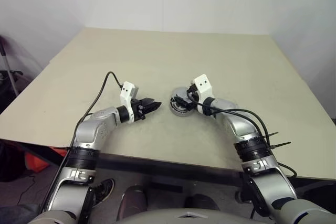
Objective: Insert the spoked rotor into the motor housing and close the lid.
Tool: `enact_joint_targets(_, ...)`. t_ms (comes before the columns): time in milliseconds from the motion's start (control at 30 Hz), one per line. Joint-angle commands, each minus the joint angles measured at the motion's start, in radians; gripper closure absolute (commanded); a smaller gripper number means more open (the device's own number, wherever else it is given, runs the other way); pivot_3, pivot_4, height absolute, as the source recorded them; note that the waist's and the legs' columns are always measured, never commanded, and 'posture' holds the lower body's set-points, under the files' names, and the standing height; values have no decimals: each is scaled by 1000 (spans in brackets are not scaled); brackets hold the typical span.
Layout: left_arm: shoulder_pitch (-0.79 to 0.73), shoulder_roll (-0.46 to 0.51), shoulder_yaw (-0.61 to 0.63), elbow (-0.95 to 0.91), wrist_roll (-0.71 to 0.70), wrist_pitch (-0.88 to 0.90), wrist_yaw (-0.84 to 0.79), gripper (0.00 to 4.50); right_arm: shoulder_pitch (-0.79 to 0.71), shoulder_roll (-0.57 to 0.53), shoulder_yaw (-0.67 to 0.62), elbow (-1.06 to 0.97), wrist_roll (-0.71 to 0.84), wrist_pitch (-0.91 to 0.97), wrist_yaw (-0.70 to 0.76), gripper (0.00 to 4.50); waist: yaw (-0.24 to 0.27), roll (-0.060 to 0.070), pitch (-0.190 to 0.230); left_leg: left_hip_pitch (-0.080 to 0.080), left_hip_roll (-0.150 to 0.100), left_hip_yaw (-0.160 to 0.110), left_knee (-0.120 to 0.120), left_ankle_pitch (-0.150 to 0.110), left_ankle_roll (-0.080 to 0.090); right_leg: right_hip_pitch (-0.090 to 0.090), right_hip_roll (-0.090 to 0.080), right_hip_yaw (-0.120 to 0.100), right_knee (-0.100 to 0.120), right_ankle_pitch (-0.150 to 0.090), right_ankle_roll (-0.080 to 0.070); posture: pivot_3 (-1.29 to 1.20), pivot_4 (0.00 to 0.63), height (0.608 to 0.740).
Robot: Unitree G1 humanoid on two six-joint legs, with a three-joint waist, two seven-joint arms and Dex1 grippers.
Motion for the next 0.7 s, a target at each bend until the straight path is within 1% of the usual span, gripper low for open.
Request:
enact_joint_targets(33,12,2,6,-56,-10,-10,0,2051,-25,15,-29,31,2,-6,-3,41,0,0,0,0,0,0,0,0,0,0,0,0,0,0,0,0,0,740)
enact_joint_targets(267,25,-5,-2,-57,0,-7,19,2051,-36,20,-28,43,-15,-1,4,41,-2,0,0,0,0,0,0,0,0,0,0,0,0,0,0,0,0,740)
enact_joint_targets(367,16,-10,1,-43,3,-8,31,2051,-33,14,-21,43,-27,-7,15,595,-2,0,0,0,0,0,1,0,0,0,0,0,1,0,0,0,0,740)
enact_joint_targets(433,13,-11,7,-34,3,-7,38,2051,-29,8,-23,25,-27,-6,23,1220,-2,0,0,0,0,0,1,0,0,0,0,0,1,0,0,0,0,740)
enact_joint_targets(467,12,-11,9,-29,3,-8,40,2051,-26,5,-28,13,-25,-5,26,1351,-2,0,0,0,0,0,1,0,0,0,0,0,1,0,0,0,0,740)
enact_joint_targets(700,12,-8,16,-12,0,-11,47,2051,-9,-3,-97,-59,30,-12,39,1351,2,0,0,-1,0,0,1,0,1,-1,0,0,1,0,0,0,0,740)
